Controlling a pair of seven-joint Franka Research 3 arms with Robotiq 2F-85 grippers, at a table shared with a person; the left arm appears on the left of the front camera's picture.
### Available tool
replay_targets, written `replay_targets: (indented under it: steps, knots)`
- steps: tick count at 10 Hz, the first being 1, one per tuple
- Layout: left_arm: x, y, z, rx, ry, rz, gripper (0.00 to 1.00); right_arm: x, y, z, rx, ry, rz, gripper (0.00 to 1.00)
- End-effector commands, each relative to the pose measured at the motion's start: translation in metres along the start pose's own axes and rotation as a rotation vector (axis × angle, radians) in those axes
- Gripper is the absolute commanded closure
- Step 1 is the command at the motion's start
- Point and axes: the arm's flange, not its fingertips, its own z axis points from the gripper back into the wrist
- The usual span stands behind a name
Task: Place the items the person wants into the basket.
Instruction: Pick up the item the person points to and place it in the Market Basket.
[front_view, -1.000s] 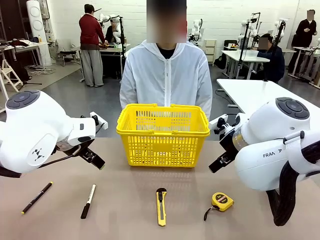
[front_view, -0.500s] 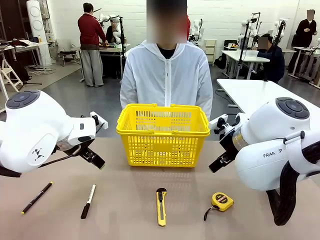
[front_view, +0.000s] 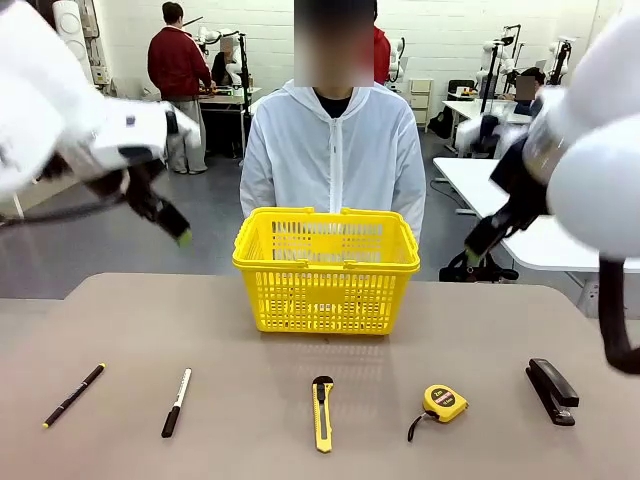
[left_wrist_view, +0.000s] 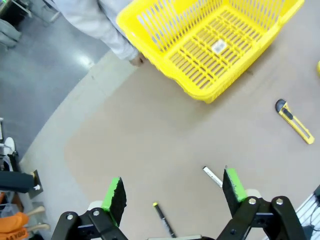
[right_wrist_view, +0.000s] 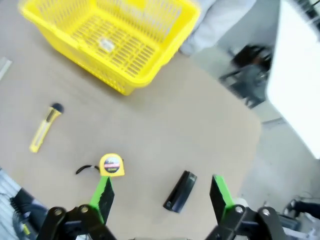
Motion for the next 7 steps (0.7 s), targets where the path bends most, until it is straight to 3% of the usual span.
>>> replay_targets:
  steps: [1, 6, 7]
  knots:
    - [0.019, 0.006, 0.018, 0.057, -0.014, 0.002, 0.00, 0.020, 0.005, 0.031, -0.029, -0.051, -0.029, 0.00]
    - [0.022, 0.009, 0.033, 0.027, -0.032, 0.006, 0.00, 0.019, 0.000, 0.049, -0.019, -0.058, -0.015, 0.00]
    - [0.009, 0.043, 0.048, -0.258, -0.017, 0.033, 0.00, -0.010, -0.027, 0.060, 0.205, -0.039, 0.012, 0.00]
